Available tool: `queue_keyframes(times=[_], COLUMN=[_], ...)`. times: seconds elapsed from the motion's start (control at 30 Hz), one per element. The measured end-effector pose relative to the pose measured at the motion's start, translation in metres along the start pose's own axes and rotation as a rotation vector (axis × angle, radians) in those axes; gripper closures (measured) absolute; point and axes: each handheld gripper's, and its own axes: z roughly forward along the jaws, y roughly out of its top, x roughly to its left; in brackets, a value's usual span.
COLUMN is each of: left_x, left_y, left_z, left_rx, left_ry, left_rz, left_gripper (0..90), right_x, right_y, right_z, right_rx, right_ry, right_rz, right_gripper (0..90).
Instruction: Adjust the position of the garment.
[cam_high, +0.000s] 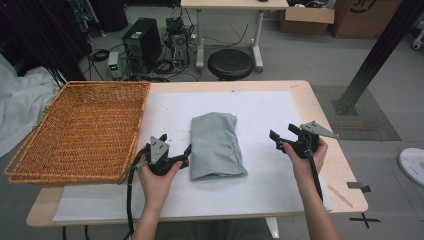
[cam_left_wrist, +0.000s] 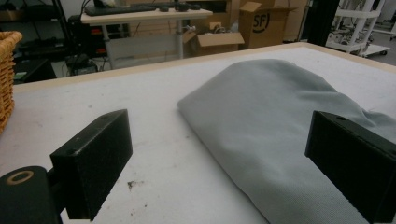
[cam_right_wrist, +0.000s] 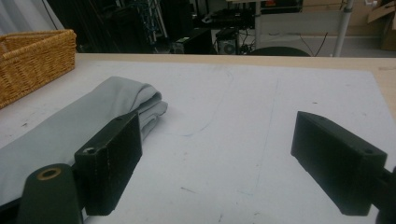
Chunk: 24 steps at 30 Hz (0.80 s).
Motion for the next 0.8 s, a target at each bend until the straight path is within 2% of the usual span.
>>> queue_keyframes(times=[0.4, 0.5, 0.53, 0.63, 0.8], left_x=[0.0016, 0.0045, 0.0053, 0.0072, 0.0067], left_y=[-0.0011, -0.0011, -0.0008, 0.0015, 0.0049], left_z=[0.0023, 0.0033, 0.0038, 0.0052, 0.0066], left_rx=[0.006, 0.005, 0.001, -0.006, -0.015], left_ry=[0.006, -0.001, 0.009, 0.034, 0.039], left_rz=[-0.006, -0.058, -0.066, -0.072, -0.071], left_gripper=[7.9, 7.7, 7.5, 7.5, 7.5], right_x=[-0.0009, -0.0021, -0.0026, -0.0042, -0.0053], right_y=[0.0008, 0.0002, 0.0000, -0.0010, -0.0020], right_z=[-0.0006, -0.0011, -0.0012, -0.0013, -0.0024], right_rx=[-0.002, -0.007, -0.008, -0.008, -0.012], right_ry=[-0.002, -0.010, -0.014, -0.025, -0.028], right_rz=[0.002, 0.002, 0.003, 0.009, 0.014], right_gripper=[16.3, 16.1, 16.1, 16.1, 16.1])
